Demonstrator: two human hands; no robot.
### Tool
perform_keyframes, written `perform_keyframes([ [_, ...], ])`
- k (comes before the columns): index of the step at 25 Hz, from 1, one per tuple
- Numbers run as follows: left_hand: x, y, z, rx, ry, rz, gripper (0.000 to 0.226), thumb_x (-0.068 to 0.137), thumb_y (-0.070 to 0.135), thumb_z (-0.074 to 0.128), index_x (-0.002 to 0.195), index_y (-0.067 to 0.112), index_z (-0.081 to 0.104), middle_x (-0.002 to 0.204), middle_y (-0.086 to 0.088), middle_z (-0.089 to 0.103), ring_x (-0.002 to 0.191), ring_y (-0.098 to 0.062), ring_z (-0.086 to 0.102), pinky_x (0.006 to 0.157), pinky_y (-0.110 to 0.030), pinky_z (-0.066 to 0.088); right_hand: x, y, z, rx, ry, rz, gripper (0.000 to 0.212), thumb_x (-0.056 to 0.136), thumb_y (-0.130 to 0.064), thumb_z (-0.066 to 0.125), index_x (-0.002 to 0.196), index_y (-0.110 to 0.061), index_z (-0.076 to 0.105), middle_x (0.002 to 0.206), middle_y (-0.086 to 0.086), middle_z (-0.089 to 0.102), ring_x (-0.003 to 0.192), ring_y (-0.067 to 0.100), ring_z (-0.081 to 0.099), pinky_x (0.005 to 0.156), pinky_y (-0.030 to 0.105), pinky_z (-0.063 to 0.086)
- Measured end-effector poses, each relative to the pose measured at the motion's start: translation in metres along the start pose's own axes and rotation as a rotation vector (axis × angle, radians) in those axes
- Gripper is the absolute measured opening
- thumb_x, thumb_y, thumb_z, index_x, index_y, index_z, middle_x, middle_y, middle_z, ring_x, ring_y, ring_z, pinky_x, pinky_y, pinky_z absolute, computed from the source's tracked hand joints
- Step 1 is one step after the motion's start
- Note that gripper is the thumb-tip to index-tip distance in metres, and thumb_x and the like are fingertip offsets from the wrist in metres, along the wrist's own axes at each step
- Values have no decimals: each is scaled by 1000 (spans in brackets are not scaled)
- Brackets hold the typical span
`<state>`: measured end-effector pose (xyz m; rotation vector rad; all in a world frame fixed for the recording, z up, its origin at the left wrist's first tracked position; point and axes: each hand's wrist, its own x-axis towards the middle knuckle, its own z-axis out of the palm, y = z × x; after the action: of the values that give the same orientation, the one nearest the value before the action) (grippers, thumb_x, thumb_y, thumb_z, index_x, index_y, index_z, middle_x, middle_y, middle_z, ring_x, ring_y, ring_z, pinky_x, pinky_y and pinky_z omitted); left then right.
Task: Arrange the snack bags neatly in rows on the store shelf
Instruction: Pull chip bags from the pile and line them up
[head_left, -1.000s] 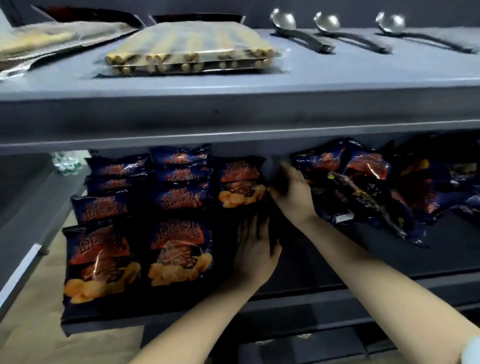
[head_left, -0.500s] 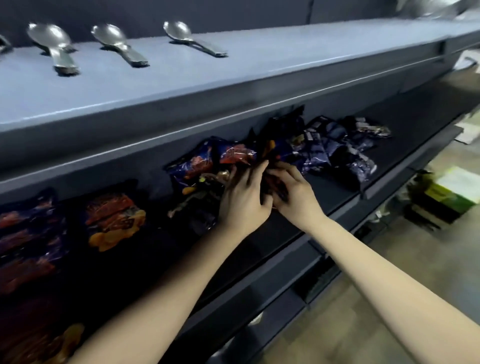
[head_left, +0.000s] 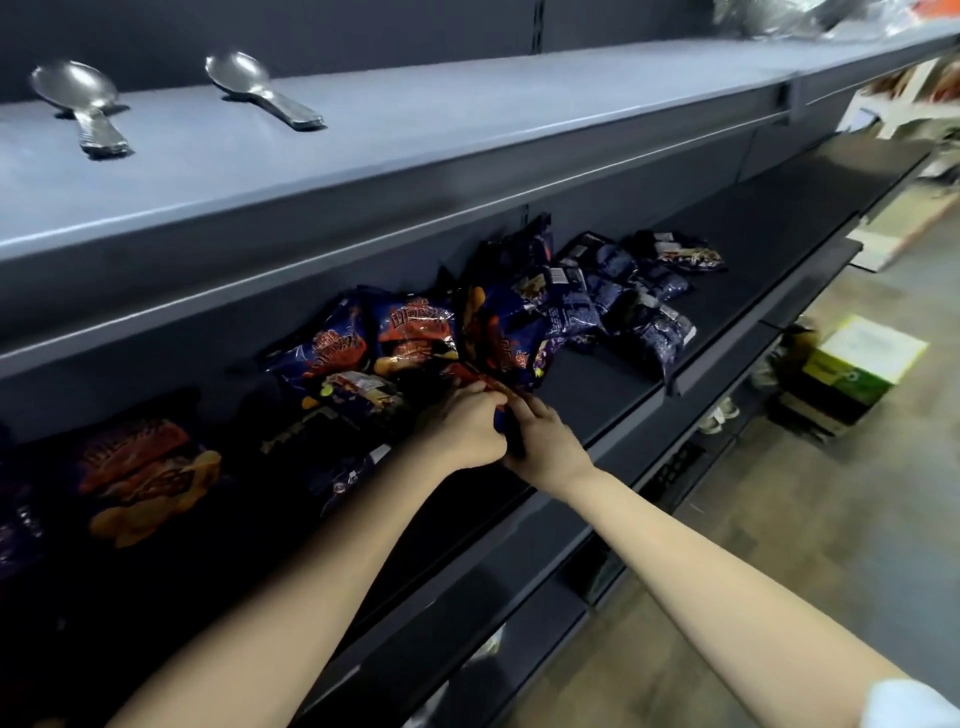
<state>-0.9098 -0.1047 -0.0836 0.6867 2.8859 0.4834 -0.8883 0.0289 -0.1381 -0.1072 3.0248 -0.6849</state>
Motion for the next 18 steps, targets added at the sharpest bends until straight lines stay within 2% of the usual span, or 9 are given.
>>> perform_keyframes([
  [2,-5,2,1,-55,93,23,42,82,21,55,124,20,56,132,2,49,126,-20,40,103,-38,38,3,-2,-1,-57,46,19,68,89,-31,53,148,-24,18,146,6,33,129,31,34,102,45,36],
  [6,-20,5,-5,-82,302,128,35,87,24,53,120,17,60,141,-1,45,135,-18,33,108,-35,34,0,-5,-5,33,191,1,47,94,-31,44,139,-17,35,127,12,52,115,34,49,90,43,45],
  [9,-33,4,-20,-129,556,254,45,86,36,46,124,13,58,141,-5,46,135,-21,36,108,-35,34,-6,-16,-16,226,344,-51,38,94,-31,48,126,-10,44,98,14,62,82,29,59,65,37,46],
  [11,-43,3,-33,-197,726,299,53,86,37,48,131,10,49,143,-7,43,134,-21,37,110,-32,31,-11,-30,-30,377,480,-109,31,92,-28,54,113,-5,50,74,13,61,59,24,52,54,34,40],
  [12,-49,0,-38,-237,799,293,56,86,37,51,134,8,45,143,-8,42,134,-21,37,111,-30,30,-13,-38,-39,465,543,-141,26,92,-25,56,107,-4,52,69,16,61,55,26,52,51,36,39],
  [13,-55,-3,-43,-289,861,261,61,86,37,53,136,6,41,144,-9,41,134,-20,37,112,-28,28,-16,-47,-47,548,587,-173,22,91,-22,57,104,-5,53,71,18,64,58,28,54,55,38,41],
  [15,-68,-15,-51,-498,926,113,72,82,43,56,141,8,33,144,-5,39,133,-14,36,112,-28,29,-24,-66,-61,729,569,-237,19,92,-17,56,110,-13,53,85,15,68,70,23,58,62,30,43],
  [17,-84,-30,-60,-806,937,-54,82,77,51,57,143,13,27,142,5,35,131,-8,37,111,-32,32,-29,-85,-66,929,412,-278,20,93,-17,53,112,-23,51,98,-3,68,81,8,62,71,19,46],
  [18,-95,-40,-62,-819,971,-90,82,76,50,58,143,14,27,142,6,34,132,-9,36,112,-33,32,-30,-95,-64,1025,312,-279,19,94,-16,51,110,-26,51,100,-9,65,86,1,62,75,16,47],
])
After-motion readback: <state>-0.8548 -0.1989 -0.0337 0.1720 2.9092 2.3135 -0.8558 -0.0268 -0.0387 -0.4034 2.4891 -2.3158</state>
